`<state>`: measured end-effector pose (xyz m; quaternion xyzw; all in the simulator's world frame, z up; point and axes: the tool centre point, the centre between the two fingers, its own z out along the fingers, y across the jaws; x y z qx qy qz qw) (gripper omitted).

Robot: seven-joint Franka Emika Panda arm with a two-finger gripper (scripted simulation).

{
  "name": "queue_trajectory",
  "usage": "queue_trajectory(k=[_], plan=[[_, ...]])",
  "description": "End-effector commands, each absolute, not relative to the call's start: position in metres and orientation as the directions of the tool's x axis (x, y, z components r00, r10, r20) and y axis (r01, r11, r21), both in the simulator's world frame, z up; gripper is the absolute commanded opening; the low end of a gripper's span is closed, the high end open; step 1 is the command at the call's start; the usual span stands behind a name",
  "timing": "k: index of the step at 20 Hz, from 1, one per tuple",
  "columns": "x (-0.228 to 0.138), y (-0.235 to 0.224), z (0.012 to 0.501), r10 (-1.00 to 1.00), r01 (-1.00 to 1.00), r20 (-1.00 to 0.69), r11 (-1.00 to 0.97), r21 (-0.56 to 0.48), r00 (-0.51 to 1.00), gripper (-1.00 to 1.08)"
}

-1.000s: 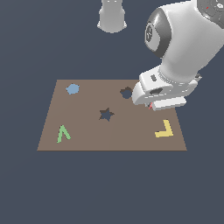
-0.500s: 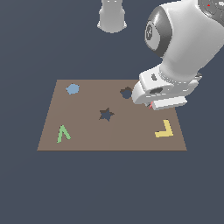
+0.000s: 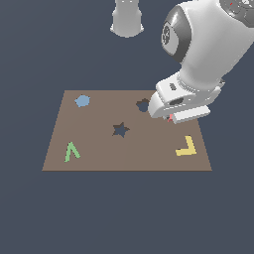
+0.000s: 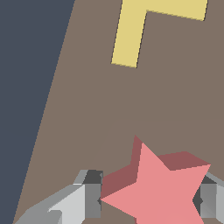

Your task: Insert a designated object into the corresponding slot on a board.

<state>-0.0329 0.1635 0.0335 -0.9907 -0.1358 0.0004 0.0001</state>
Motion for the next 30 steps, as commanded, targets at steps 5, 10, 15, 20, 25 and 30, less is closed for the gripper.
queue_trajectory(k=[5,10,15,20,25,30], plan=[[-0.043,0.155,0.034,0.385,0.385,-0.001,-0.923,-0.001,0.923,-1.0],[-0.053,0.145,0.035,0.503,0.503,-0.001,-0.864,-0.001,0.864,-1.0],[-0.063,0.131,0.035,0.636,0.636,-0.001,-0.772,-0.002,0.772,-1.0],[-0.071,0.113,0.036,0.763,0.763,-0.001,-0.646,-0.002,0.646,-1.0],[-0.076,0.095,0.036,0.863,0.863,-0.001,-0.504,-0.003,0.504,-1.0],[-0.077,0.076,0.037,0.936,0.936,-0.001,-0.351,-0.003,0.351,-1.0]])
